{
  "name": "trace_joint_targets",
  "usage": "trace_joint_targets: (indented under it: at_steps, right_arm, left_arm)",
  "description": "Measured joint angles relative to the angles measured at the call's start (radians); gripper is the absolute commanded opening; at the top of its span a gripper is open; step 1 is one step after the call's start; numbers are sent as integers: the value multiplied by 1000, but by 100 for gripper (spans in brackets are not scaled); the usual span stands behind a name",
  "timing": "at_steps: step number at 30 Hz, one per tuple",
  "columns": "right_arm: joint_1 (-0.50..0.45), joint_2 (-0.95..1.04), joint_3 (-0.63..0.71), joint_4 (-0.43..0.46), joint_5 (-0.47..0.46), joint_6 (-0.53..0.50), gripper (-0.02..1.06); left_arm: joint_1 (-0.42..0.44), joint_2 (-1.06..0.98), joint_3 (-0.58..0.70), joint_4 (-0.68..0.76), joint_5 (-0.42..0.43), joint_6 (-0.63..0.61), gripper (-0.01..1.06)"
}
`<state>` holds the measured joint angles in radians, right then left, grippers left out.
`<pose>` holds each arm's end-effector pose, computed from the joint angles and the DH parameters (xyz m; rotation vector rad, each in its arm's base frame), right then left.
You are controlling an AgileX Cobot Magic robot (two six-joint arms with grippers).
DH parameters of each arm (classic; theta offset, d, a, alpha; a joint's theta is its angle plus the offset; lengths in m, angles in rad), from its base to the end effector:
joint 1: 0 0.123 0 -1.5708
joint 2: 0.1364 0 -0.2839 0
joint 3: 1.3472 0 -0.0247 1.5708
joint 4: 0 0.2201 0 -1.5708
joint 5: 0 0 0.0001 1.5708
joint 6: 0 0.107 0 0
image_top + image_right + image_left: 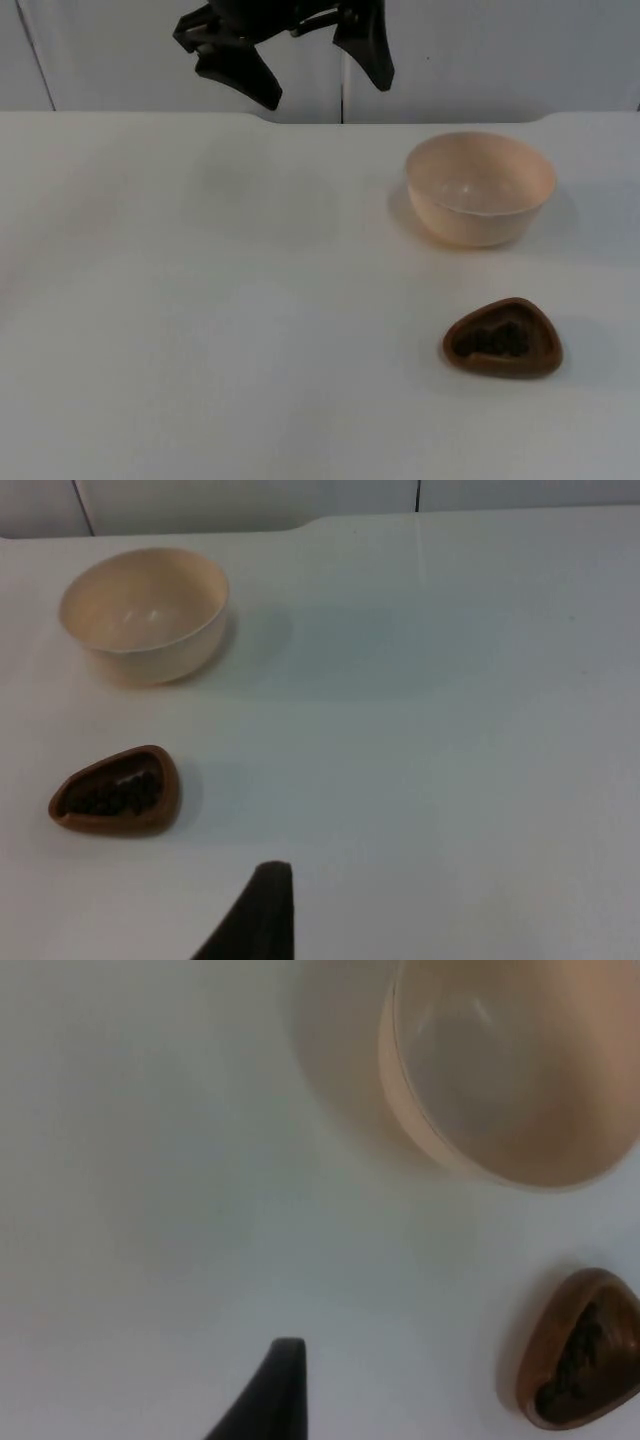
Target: Pick up the bowl with the left hand and pour the coffee beans from the cup into the bowl with the right hand.
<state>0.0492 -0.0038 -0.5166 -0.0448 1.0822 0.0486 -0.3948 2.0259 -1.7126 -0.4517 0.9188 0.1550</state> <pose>-0.0195 -0.0052 0.2576 0.0026 2.0446 0.0075 0.3774 -0.1975 0.2442 0.4717 2.6634 -0.6382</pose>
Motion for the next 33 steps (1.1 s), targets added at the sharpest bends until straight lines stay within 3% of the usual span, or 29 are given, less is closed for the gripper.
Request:
trace_joint_targets:
  at_steps: [5,14,21,28,33]
  right_arm:
    - [0,0,0,0,0,0,105]
    - [0,0,0,12,0,-5,105]
    - [0,0,0,23,0,-16,105]
    - [0,0,0,25,0,-20,105]
    - [0,0,0,25,0,-20,105]
  left_arm:
    - [-29,15,-2,15,-55,-50,104]
    - [-43,112,-36,68,-67,-170,102]
    - [-68,208,-157,91,-68,-238,100]
    - [-114,306,-311,200,-55,-362,100]
    - [-121,413,-446,223,9,-432,100]
